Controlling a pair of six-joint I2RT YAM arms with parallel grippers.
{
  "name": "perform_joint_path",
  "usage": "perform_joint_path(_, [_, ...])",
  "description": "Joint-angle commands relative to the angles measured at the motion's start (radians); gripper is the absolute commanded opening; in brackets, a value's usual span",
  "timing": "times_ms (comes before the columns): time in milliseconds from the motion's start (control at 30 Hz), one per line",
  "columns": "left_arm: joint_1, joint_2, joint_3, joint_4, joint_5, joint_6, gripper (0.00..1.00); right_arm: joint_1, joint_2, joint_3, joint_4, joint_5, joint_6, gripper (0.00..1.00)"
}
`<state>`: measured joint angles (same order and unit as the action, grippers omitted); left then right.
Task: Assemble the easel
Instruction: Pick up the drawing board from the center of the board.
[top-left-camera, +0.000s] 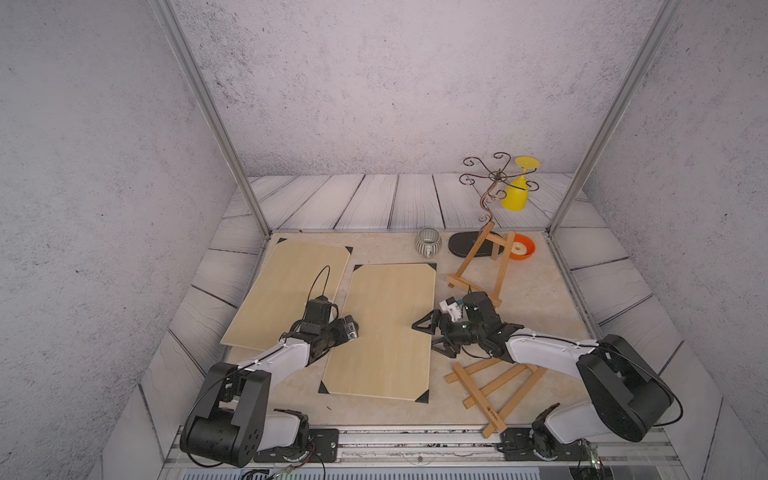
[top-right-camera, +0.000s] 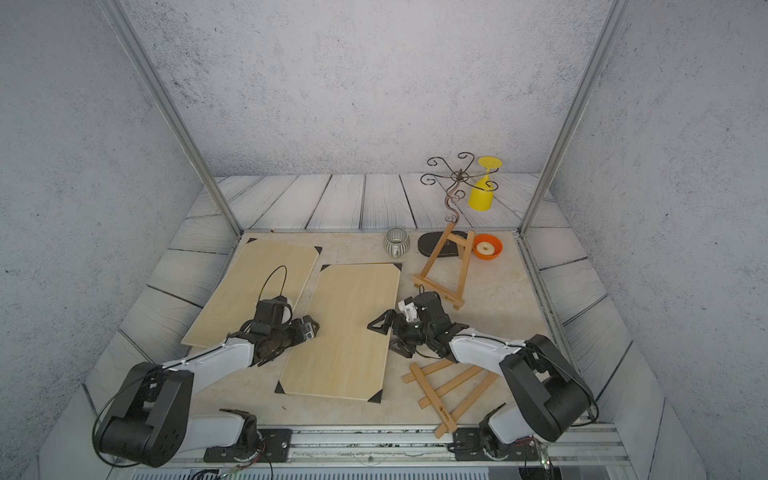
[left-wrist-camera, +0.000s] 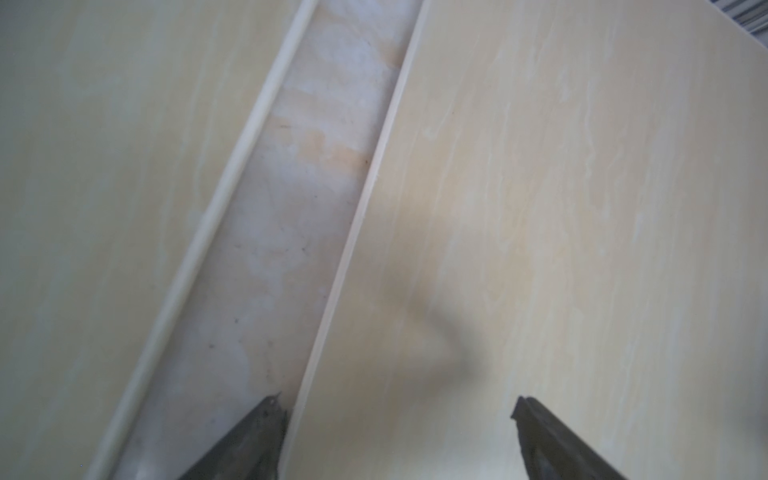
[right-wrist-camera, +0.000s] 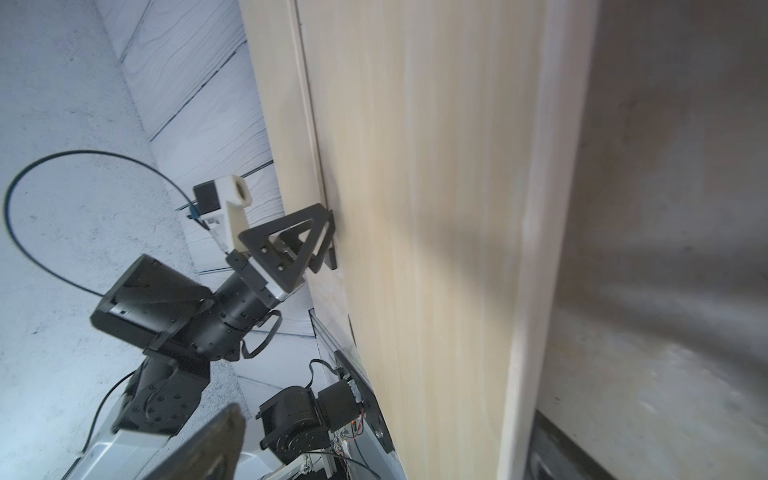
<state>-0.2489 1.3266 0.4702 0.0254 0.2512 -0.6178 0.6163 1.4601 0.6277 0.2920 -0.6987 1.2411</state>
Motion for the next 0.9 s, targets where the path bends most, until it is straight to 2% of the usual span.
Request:
perform_joint_path(0, [-0.038,0.024,-0.047,-0.166,0.193,-0.06,0.89,0.027,-0.043,0.07,0.11,-0.079,-0.006,0.99])
perform_joint_path(167, [-0.038,0.018,-0.039,-0.181,0.179,-0.056,0.89,0.028,-0.055,0.101,-0.003,-0.063,-0.047,1.0])
perform_joint_path(267, [-0.038,0.014,-0.037,-0.187,0.166,-0.052,0.89,0.027,-0.102,0.137,-0.205,0.002,-0.135,0.96])
perform_joint_path(333, [-0.038,0.015,-0.034,-0.188,0.161,-0.052,0.89,0.029,-0.127,0.179,-0.345,0.059,-0.204,0.89])
perform_joint_path(567, [-0.039,0.021,-0.035,-0.169,0.178,-0.056,0.89,0.029,-0.116,0.219,-0.355,0.041,-0.209,0.7])
perform_joint_path(700, [-0.038,0.006,-0.037,-0.171,0.179,-0.052,0.88,0.034,-0.112,0.283,-0.475,0.08,-0.275,0.58])
perform_joint_path(800, [-0.039,-0.012,-0.04,-0.176,0.171,-0.052,0.88,0.038,-0.113,0.323,-0.563,0.119,-0.309,0.45])
perform_joint_path(867, [-0.039,-0.024,-0.042,-0.173,0.168,-0.055,0.88,0.039,-0.113,0.335,-0.593,0.146,-0.315,0.41])
